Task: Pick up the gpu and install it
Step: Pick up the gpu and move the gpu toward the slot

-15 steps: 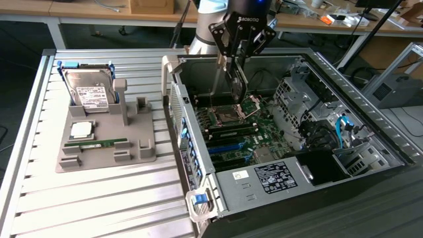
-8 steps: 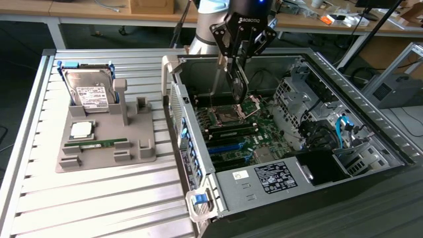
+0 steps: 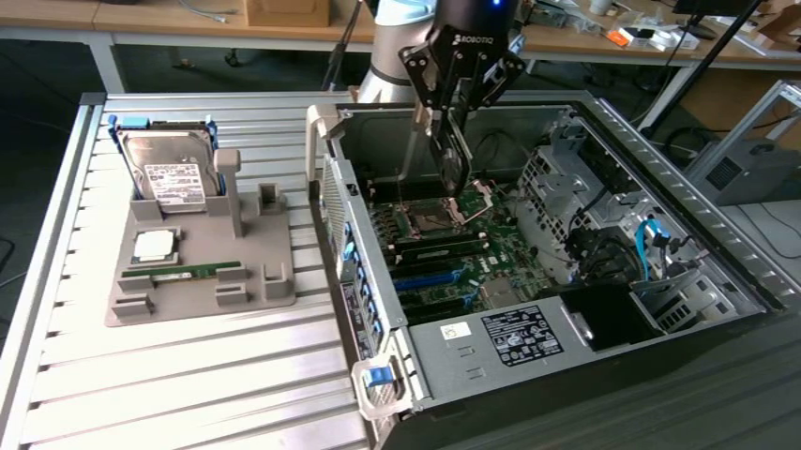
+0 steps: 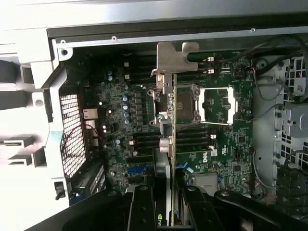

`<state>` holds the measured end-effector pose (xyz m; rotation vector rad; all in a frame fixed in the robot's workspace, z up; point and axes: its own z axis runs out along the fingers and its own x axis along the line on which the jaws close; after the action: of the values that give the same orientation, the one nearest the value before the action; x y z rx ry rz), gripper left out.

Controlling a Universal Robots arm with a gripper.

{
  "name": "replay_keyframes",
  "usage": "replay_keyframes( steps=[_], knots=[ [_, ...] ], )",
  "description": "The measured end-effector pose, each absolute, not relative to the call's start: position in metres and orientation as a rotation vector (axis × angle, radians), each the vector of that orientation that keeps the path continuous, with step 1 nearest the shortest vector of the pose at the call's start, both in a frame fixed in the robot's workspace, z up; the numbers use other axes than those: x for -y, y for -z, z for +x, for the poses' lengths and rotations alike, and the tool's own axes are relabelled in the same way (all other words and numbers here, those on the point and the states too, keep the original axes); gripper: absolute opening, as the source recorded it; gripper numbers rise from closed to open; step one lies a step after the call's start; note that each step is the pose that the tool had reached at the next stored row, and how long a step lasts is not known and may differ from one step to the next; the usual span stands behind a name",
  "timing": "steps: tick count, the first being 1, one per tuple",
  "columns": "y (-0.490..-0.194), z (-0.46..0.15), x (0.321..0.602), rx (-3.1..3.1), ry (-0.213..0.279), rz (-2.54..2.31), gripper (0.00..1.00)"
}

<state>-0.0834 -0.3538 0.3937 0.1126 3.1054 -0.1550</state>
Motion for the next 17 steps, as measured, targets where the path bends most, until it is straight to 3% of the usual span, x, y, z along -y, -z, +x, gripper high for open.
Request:
replay_keyframes(
  steps=[17],
  knots=[
    [-0.39, -0.078, 0.3538, -3.105, 0.155, 0.113, 0.27]
  ],
)
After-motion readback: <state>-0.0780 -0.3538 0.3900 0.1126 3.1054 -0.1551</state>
